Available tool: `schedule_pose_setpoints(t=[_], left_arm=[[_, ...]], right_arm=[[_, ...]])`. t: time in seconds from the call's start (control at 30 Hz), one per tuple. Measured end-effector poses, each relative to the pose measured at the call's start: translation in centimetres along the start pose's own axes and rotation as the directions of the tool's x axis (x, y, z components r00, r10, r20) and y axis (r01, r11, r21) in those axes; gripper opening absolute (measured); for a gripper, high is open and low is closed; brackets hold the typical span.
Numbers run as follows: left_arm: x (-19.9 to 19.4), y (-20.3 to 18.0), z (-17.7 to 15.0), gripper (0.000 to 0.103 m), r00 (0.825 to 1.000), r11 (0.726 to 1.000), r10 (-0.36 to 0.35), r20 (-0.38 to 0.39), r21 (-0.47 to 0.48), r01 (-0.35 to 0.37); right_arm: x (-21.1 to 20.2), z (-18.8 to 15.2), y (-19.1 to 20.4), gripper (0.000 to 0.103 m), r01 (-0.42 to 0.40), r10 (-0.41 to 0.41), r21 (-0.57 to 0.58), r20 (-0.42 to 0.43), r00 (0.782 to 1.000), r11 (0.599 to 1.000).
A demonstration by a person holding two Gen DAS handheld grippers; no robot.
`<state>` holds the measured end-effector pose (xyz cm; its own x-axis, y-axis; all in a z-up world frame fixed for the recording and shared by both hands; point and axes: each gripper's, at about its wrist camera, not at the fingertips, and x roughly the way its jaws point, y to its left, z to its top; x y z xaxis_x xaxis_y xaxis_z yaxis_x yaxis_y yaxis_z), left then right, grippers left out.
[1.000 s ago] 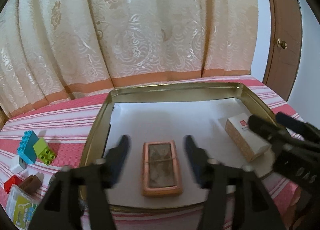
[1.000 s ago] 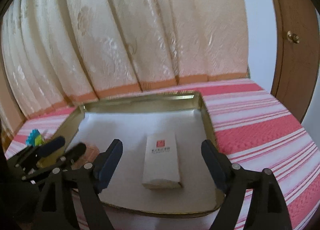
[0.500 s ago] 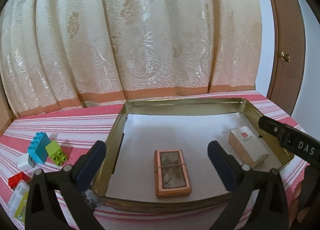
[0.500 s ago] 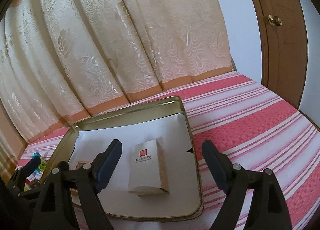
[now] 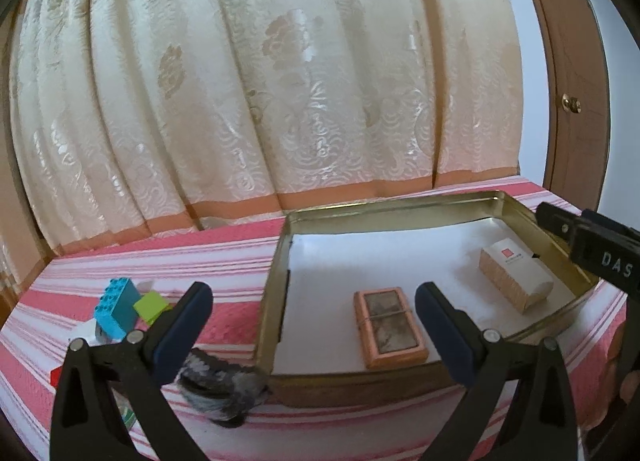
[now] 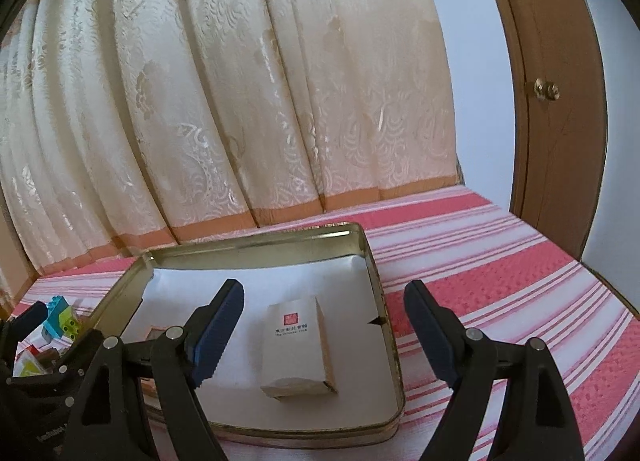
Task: Organize rigid objects
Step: 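Withdraw both tools from the tin toward the remaining objects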
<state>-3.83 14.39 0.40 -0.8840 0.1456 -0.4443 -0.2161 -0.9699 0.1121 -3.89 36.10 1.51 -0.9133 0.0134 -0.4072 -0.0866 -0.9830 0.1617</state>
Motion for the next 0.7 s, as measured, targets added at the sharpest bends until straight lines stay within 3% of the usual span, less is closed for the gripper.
schedule_pose_setpoints(t=[0.17, 0.43, 0.7], left_arm=[[-0.9, 2.5, -0.8, 0.103, 1.0, 0.999, 0.019, -0.01, -0.038, -0.019], [-1.8, 5.9, -2.0, 0.103, 0.999, 0.995, 0.027, -0.035, -0.091, -0.03], [-3.7, 8.7, -3.2, 0.103, 0.999, 0.999, 0.027, -0.019, -0.043, -0.028]], right_arm=[[-1.1, -0.2, 1.6, 0.084, 0.021, -0.019, -0.051, 0.042, 0.999, 0.998], [-2.8, -1.1, 4.9, 0.084, -0.019, 0.027, -0.118, 0.072, 0.997, 0.993], [-4.4, -3.0, 9.8, 0.084, -0.105, 0.114, -0.215, 0.028, 0.993, 0.971]])
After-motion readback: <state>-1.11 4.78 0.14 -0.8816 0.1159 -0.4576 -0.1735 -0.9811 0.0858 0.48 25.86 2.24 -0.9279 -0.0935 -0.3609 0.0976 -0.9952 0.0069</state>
